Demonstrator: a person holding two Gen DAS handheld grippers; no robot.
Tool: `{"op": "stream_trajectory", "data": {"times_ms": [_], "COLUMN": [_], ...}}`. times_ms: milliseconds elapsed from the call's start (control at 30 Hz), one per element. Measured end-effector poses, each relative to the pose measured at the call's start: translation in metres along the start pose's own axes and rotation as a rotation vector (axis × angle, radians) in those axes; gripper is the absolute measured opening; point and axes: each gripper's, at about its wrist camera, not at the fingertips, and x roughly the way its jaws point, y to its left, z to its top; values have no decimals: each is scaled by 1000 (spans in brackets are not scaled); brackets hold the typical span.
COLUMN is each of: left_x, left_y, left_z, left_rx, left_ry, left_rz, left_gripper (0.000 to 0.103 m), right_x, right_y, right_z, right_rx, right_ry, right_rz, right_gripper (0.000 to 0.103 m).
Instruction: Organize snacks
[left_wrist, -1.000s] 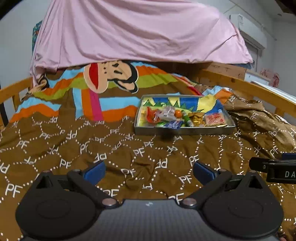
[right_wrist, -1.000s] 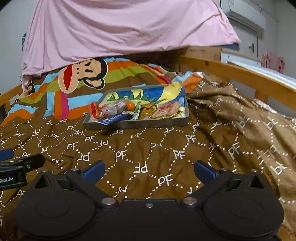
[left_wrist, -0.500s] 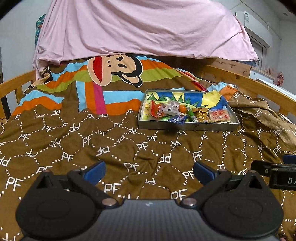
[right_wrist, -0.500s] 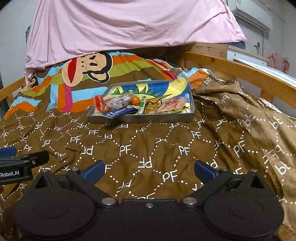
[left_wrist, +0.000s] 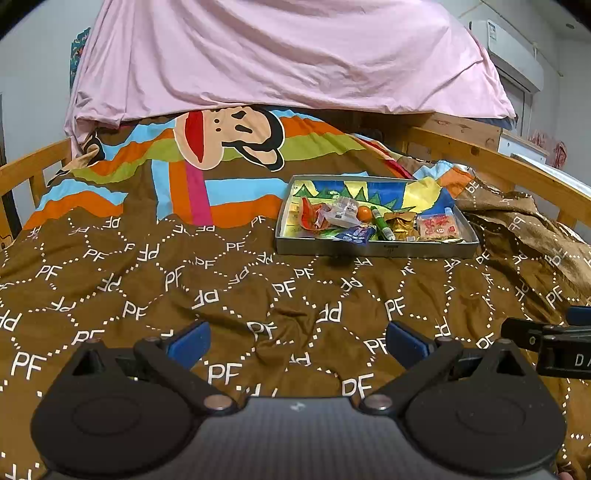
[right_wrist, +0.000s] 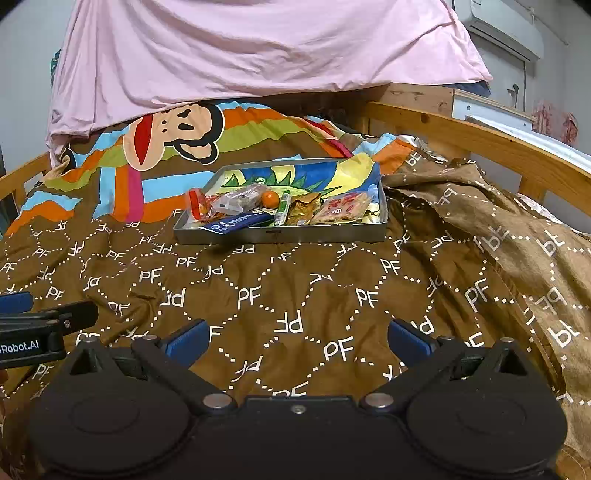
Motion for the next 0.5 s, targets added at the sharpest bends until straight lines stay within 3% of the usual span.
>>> {"op": "stream_trajectory", "data": {"times_ms": [500], "left_x": [1], "left_y": [1], "left_z": [-2], "left_rx": [3], "left_ry": [10], "left_rz": [3], "left_gripper": [103], "right_x": [0], "right_y": [2], "right_z": [0], "right_rx": [-4], "right_ry": [5], "right_rz": [1], "right_gripper": [102]}}
